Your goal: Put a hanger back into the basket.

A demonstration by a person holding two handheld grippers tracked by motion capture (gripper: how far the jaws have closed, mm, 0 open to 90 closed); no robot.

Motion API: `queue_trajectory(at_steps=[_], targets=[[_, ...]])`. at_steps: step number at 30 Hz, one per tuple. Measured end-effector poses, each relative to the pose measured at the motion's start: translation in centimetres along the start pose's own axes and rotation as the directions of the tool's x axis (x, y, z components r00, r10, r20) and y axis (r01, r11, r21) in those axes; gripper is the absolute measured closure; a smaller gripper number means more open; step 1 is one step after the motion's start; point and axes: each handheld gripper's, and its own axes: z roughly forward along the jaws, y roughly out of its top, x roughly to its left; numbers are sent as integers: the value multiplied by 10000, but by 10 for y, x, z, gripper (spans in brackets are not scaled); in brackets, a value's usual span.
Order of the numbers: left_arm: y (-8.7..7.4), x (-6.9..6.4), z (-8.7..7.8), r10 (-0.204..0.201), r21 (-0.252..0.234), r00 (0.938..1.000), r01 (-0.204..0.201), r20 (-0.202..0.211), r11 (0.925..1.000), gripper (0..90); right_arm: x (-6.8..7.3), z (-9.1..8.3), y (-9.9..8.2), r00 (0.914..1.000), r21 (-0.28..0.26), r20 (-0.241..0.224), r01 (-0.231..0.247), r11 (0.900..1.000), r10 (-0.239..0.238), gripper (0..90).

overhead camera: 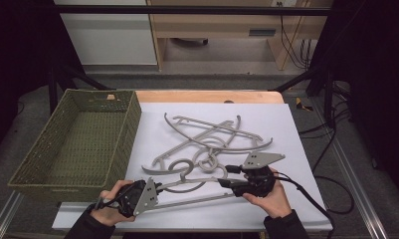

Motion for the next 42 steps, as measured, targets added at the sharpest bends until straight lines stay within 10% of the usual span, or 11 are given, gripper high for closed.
queue_trajectory(at_steps=[8,17,26,42], targets=[[3,10,-10,-1759,-257,9823,1746,-639,9843,816,-17,-28,-5,9874,-1777,1285,-692,9816,928,242],[1,24,-24,-3392,-671,9344,3336,-1091,9403,816,-34,-44,-17,9477,-2432,2691,-1052,9642,1713,103],[8,47,-53,-3977,-1075,9075,3856,-1349,9164,816,-44,-47,-25,9248,-2374,3199,-1321,9624,2058,74],[3,123,-93,-4427,-1293,8747,4244,-1972,8962,816,-44,-49,-27,9197,-2392,3289,-1384,9611,2143,56]])
